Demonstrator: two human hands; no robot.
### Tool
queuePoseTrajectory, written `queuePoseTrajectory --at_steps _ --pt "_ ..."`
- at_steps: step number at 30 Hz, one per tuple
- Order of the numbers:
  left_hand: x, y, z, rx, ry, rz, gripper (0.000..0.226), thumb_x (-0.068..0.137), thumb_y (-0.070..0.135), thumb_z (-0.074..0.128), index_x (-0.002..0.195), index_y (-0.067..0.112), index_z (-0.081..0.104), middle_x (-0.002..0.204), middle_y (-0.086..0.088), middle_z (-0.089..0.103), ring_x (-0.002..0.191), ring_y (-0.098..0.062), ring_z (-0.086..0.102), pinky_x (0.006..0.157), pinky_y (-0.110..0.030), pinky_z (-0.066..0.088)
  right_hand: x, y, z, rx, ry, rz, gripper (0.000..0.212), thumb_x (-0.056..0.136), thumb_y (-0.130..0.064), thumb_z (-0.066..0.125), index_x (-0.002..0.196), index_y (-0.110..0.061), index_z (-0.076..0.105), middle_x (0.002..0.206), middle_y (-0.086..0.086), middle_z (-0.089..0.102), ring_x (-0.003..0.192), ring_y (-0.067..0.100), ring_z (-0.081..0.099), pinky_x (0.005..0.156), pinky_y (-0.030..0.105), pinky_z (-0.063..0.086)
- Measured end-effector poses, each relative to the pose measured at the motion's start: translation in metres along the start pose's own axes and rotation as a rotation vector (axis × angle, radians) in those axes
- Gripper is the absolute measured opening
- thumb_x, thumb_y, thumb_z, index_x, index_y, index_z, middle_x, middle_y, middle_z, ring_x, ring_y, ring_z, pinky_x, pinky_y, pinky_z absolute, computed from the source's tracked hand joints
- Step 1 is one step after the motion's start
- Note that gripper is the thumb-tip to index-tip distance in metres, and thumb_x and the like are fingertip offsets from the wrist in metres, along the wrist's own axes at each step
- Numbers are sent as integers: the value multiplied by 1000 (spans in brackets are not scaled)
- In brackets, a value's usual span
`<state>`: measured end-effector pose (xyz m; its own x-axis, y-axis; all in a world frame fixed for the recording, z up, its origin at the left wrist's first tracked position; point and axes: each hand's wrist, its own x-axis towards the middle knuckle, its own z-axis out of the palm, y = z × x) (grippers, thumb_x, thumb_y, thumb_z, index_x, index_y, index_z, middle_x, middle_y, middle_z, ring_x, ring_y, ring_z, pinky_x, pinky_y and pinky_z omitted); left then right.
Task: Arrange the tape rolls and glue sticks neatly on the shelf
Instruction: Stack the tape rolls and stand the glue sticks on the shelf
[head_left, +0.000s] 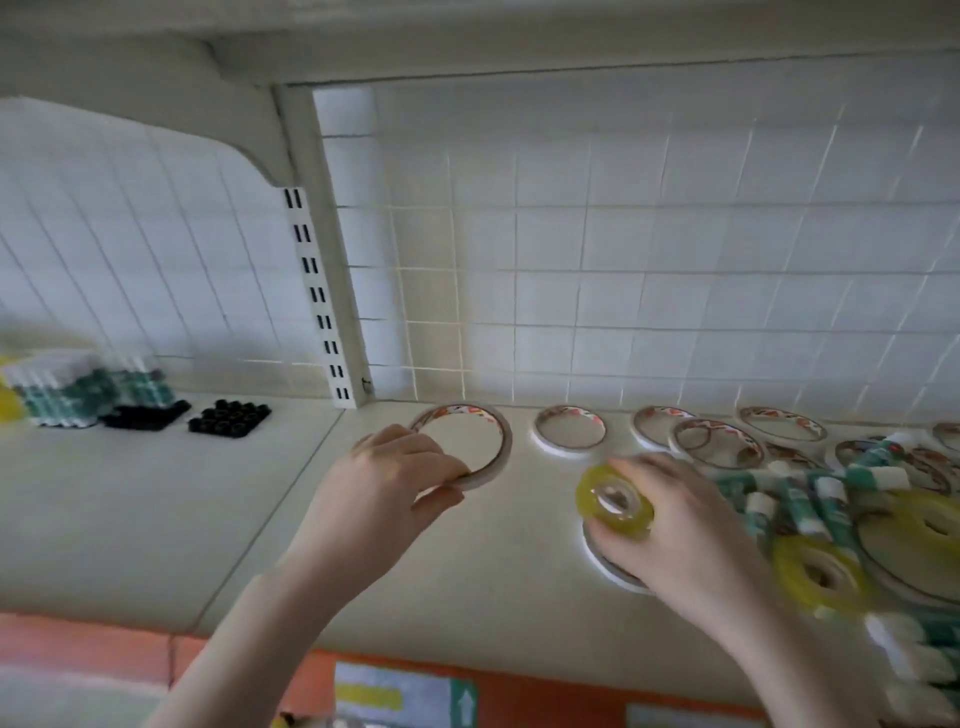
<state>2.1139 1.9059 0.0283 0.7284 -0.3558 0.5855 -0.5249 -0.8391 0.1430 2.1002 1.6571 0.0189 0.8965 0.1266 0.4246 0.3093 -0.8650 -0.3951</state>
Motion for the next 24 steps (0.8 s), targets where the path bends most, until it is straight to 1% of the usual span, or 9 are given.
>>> queuePoseTrajectory --at_steps 2,4,6,9,11,14,18,21,24 --pt "-20 -26 -22 34 13 -29 14 68 30 67 81 27 72 76 14 65 76 -9 54 64 -22 46 6 -30 21 0 -2 -24 48 65 -33 77 107 -12 69 101 1 66 94 24 62 82 26 42" --pt "-43 -56 -47 77 20 -54 15 67 31 67 80 26 72 76 14 66 75 -13 59 63 -22 49 10 -68 43 1 13 -55 49 59 -33 78 102 -10 70 94 2 68 87 25 65 77 24 41" --pt "-68 -89 -73 112 34 -66 16 68 34 65 80 26 72 75 13 66 73 -16 61 63 -22 50 13 -111 65 22 11 -70 51 59 -28 83 106 -10 69 97 2 68 91 26 63 79 26 44" --pt "-110 -147 -113 148 49 -69 15 70 35 63 79 26 71 73 14 64 71 -17 60 62 -25 51 16 -181 103 33 38 -102 53 59 -22 84 107 -7 68 99 6 68 92 29 63 81 32 47" --pt "-136 -187 -138 176 61 -76 13 68 31 65 78 26 71 71 14 63 69 -17 59 62 -26 51 18 -228 128 42 46 -108 54 62 -23 83 112 -9 67 105 5 68 98 28 61 84 30 45" --pt "-169 -241 -171 197 67 -100 13 67 30 66 78 27 71 70 14 62 67 -16 57 60 -27 51 26 -292 161 97 40 -116 56 70 -27 78 122 -13 62 117 2 64 109 23 55 88 25 36" --pt "-203 -303 -211 225 81 -135 13 65 31 66 76 27 71 71 14 64 67 -17 59 60 -25 49 42 -359 196 131 21 -156 55 76 -30 73 126 -15 58 122 0 60 114 20 51 90 24 35" --pt "-221 -347 -233 244 110 -160 14 65 30 66 77 26 72 72 14 64 69 -17 60 61 -26 49 60 -401 220 154 -9 -184 52 76 -29 72 125 -16 59 122 -1 60 116 19 50 88 21 33" --pt "-235 -390 -249 266 146 -178 15 65 30 66 77 24 72 72 12 65 68 -19 61 59 -28 49 82 -440 246 162 -5 -208 49 73 -26 75 119 -14 63 116 2 63 111 22 54 82 19 31"
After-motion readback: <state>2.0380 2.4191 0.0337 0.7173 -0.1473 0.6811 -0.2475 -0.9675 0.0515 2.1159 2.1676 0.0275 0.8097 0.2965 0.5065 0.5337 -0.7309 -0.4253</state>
